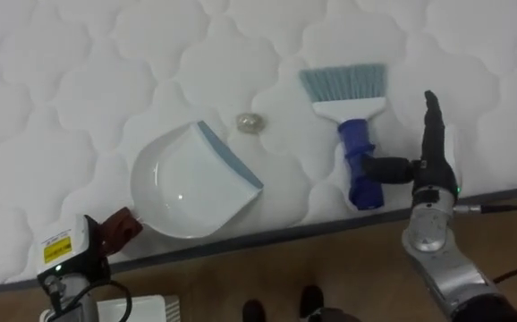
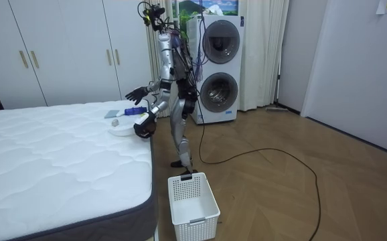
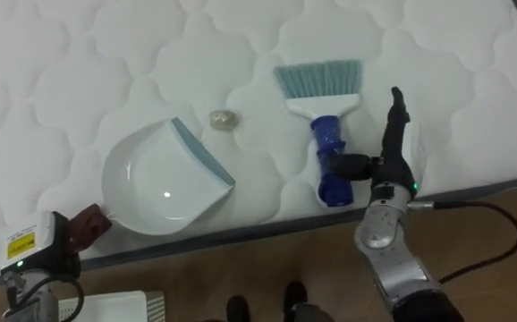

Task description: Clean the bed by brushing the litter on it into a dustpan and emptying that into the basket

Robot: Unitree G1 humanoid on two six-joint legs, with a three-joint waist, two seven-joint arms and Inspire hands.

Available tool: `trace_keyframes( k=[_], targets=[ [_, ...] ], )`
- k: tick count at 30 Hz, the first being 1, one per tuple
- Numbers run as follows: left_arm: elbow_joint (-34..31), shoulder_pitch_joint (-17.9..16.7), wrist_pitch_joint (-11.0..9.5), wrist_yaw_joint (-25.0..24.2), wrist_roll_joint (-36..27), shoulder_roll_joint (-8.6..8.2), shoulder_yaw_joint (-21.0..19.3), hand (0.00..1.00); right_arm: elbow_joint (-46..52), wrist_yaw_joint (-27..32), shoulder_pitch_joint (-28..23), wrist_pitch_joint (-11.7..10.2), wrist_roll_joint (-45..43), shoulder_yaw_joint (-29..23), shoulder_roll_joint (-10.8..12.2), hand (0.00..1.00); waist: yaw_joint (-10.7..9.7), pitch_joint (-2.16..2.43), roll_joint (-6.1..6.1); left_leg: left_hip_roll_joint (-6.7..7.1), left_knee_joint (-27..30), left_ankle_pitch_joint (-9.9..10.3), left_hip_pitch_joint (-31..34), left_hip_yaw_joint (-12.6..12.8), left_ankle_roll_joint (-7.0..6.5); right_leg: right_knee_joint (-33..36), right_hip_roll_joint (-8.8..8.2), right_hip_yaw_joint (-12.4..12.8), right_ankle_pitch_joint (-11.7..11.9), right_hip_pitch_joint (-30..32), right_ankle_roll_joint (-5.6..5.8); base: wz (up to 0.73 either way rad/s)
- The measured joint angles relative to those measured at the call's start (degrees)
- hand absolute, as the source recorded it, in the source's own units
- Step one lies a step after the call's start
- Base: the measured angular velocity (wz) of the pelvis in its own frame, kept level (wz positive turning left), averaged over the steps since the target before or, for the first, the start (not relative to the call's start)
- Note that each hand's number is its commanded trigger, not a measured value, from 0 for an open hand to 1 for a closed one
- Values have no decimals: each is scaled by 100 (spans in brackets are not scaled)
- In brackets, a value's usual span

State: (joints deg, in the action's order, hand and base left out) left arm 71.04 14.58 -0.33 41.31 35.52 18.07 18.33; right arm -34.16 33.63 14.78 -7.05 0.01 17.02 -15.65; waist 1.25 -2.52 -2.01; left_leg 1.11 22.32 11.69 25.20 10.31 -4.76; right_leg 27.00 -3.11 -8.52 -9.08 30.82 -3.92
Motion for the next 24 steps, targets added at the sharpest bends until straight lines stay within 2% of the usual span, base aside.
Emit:
trace_keyframes(
  k=[8, 12, 20, 24],
  targets=[
    [7, 68, 10, -69, -7, -39, 13, 100, -1, -223, 1, 0, 73, 207, -1, 0, 58, -9, 10, 1, -23, 0, 18, -27, 0, -39, -19, -96, 0, -3, 0, 3],
    [-2, 95, 15, -69, -149, -39, 112, 100, -98, -364, 1, 1, 225, 362, 13, 0, 63, -47, 21, 1, -20, 0, 19, -17, -1, -40, -25, -105, 0, -8, 0, 0],
    [-5, 147, -4, -157, -544, -39, 361, 100, -783, -429, 105, 11, 419, 553, 59, 0, 69, -111, -62, 7, -44, 1, 33, -19, -2, -32, -35, -124, 0, 11, -1, 0],
    [-7, 158, -6, -206, -564, -39, 361, 100, -1089, -438, 159, 11, 390, 553, 78, 0, 72, -115, -71, 6, -42, 2, 57, -20, -2, -42, -31, -124, -2, 28, -3, 0]
  ],
)
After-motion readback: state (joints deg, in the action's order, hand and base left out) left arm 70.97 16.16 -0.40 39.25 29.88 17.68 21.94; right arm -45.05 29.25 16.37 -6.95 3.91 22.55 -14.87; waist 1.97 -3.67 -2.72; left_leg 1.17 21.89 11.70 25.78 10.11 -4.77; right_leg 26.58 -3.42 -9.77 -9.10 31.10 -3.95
